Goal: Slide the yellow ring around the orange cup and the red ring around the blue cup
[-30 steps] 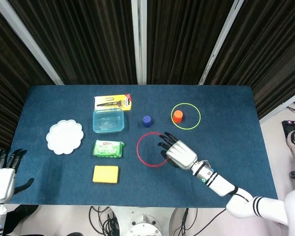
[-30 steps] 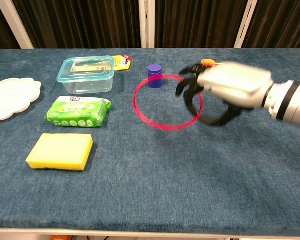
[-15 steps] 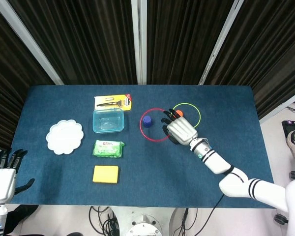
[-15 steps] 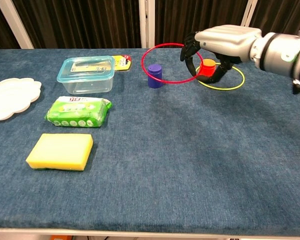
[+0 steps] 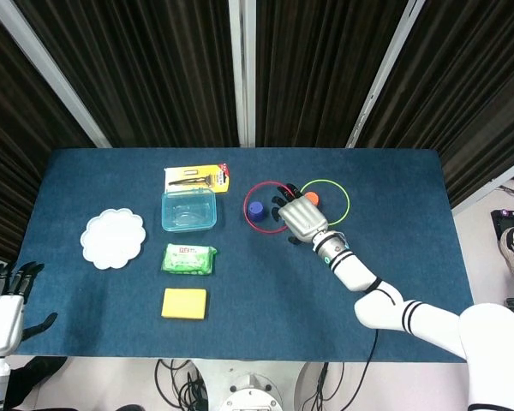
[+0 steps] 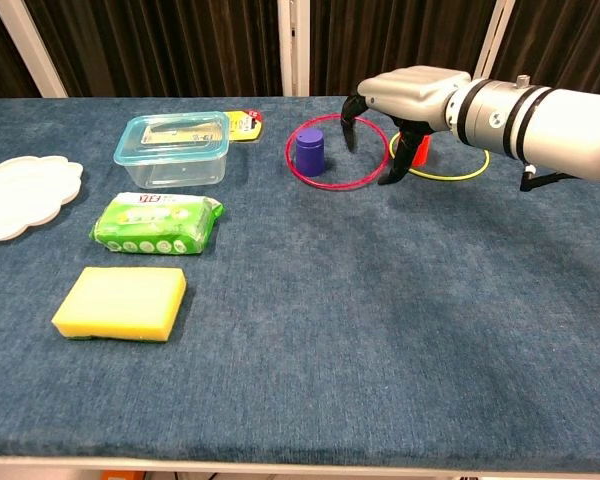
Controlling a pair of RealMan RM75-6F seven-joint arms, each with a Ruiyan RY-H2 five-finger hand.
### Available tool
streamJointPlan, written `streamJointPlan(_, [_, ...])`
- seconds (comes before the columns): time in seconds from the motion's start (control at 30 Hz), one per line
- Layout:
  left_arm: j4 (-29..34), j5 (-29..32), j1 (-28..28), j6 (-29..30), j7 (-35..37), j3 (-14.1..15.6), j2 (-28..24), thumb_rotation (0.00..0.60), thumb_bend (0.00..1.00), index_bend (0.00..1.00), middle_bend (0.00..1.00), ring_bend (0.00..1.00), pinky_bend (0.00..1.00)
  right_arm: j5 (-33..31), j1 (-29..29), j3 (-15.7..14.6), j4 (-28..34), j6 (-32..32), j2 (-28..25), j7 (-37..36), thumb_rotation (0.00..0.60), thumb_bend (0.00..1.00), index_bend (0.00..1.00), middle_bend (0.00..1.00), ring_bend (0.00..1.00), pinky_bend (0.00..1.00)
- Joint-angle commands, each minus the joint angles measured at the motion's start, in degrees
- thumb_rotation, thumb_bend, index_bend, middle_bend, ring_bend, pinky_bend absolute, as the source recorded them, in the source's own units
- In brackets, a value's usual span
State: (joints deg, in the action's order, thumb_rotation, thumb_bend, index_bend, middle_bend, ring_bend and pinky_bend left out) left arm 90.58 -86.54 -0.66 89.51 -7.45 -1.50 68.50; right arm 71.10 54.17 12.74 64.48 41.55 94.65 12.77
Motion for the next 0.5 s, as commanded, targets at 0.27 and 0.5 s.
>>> streamJointPlan(0.27, [-0.75, -0.17, -0.85, -0.25, 0.90, -0.87, -0.23, 0.600, 0.13, 0.16, 0.13, 0.02, 0.00, 6.36, -14.76, -5.35, 19.14, 21.42, -15.17, 0.20, 0.600, 0.16, 0.20, 0.15, 0.00, 0.00])
streamJointPlan(0.5, [-0.74, -0.45, -1.86, -0.79, 0.32, -1.42, 0.10, 0.600, 0.12, 0.16, 0.12, 0.02, 0.00, 10.08, -29.80, -12.34, 30.76, 37.37, -27.83, -2.40, 0.600, 0.23, 0.07, 0.12, 0.00, 0.00])
